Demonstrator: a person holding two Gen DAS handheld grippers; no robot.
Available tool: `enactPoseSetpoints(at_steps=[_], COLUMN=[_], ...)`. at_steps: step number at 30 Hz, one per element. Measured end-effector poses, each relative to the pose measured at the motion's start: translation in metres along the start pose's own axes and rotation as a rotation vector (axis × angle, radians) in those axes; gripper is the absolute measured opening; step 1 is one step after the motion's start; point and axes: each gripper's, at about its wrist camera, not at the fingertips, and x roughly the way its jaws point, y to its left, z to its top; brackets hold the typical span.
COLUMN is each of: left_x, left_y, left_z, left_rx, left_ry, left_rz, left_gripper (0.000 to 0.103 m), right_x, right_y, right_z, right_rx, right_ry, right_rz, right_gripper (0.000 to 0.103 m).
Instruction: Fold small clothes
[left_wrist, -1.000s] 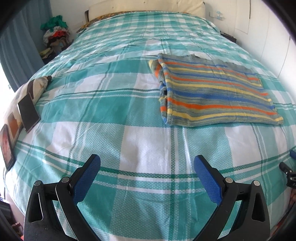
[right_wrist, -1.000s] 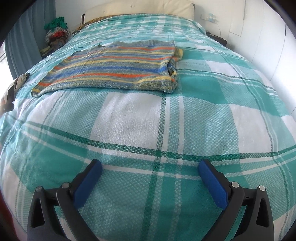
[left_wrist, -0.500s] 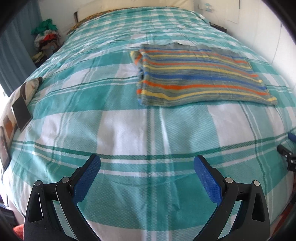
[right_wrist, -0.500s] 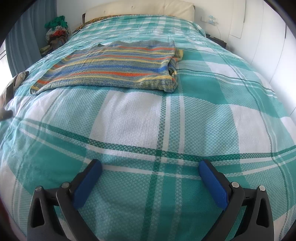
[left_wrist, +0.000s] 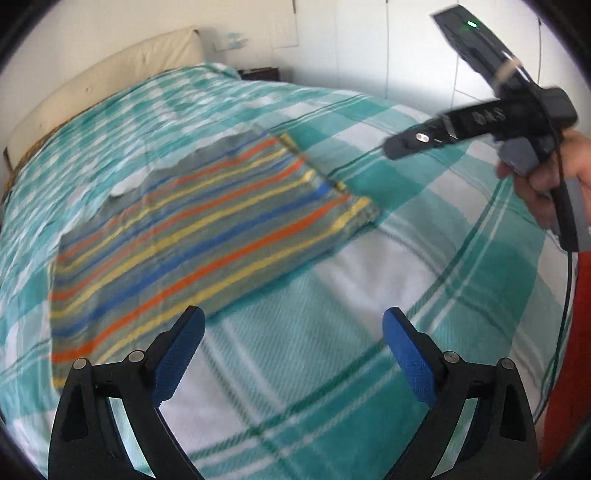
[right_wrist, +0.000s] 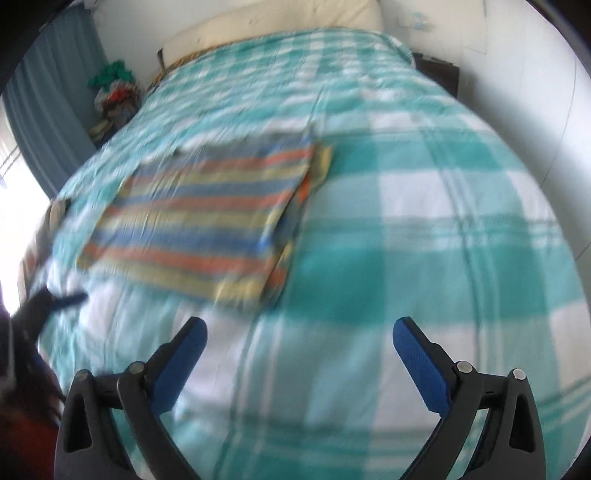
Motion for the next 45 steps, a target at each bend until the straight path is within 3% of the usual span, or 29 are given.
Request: enactPoseSetpoints(at_steps=[1, 3, 6, 10, 11, 13, 14, 15, 16, 21, 24, 28, 31, 34, 41, 43, 45], left_x=[0.01, 0.031, 0.064, 0.089, 0.089, 0.09, 0.09, 0.09, 0.088, 0.043, -0.002, -0.049, -0.069, -0.073, -0.061, -0.044, -0.042], left_y=[-0.004, -0.014, -0.027, -0.036, -0.035, -0.035, -0.034, -0.033, -0.031, -0.004, 0.032, 0.101, 0.152, 0.18, 0.212, 0.218, 0.224], left_z=[0.01, 0.027, 0.042, 0.047, 0.048, 0.051, 0.051, 0.053, 0.053, 0.046, 0.031, 0.0, -0.033, -0.065, -0.112, -0.114, -0.122], left_rx=[0.019, 0.051, 0.097, 0.132, 0.126, 0.115, 0.11, 0.102, 0.084, -0.033, -0.169, -0.39, -0.545, -0.649, -0.798, -0.831, -0.87], left_ry=[-0.014, -0.019, 0.007, 0.018, 0.008, 0.002, -0.001, -0.001, -0.007, -0.106, -0.174, -0.202, -0.194, -0.162, -0.089, -0.017, -0.007], left_rz=[-0.013, -0.032, -0.061, -0.074, -0.093, -0.112, -0.102, -0.087, -0.103, -0.119, -0.101, -0.059, -0.009, 0.045, 0.087, 0.101, 0.077], left_gripper=[0.096, 0.092, 0.09, 0.088, 0.08, 0.046, 0.014, 0.01, 0.01, 0.008, 0.008, 0.008, 0.008, 0.008, 0.01, 0.022, 0.027], right_x=[0.007, 0.031, 0.083, 0.14, 0.151, 0.165, 0.168, 0.171, 0.172, 0.132, 0.107, 0.094, 0.108, 0.129, 0.191, 0.205, 0.212], right_y=[-0.005, -0.015, -0.027, -0.035, -0.037, -0.039, -0.04, -0.04, -0.039, -0.01, 0.021, 0.09, 0.153, 0.214, 0.31, 0.319, 0.319], right_z=[0.015, 0.045, 0.086, 0.115, 0.12, 0.129, 0.133, 0.138, 0.141, 0.16, 0.174, 0.193, 0.202, 0.203, 0.183, 0.176, 0.172], right_rx=[0.0, 0.011, 0.066, 0.152, 0.172, 0.214, 0.229, 0.237, 0.241, 0.151, 0.095, 0.019, -0.035, -0.082, -0.188, -0.201, -0.162], right_ry=[0.0, 0.025, 0.123, 0.208, 0.209, 0.19, 0.179, 0.171, 0.174, 0.087, 0.041, 0.005, 0.007, 0.033, 0.101, 0.12, 0.131], right_rz=[0.019, 0.064, 0.142, 0.184, 0.182, 0.195, 0.201, 0.202, 0.187, 0.145, 0.171, 0.237, 0.293, 0.336, 0.347, 0.365, 0.39], right_gripper=[0.093, 0.08, 0.065, 0.064, 0.064, 0.064, 0.056, 0.02, 0.008, 0.008, 0.008, 0.008, 0.008, 0.008, 0.008, 0.013, 0.028])
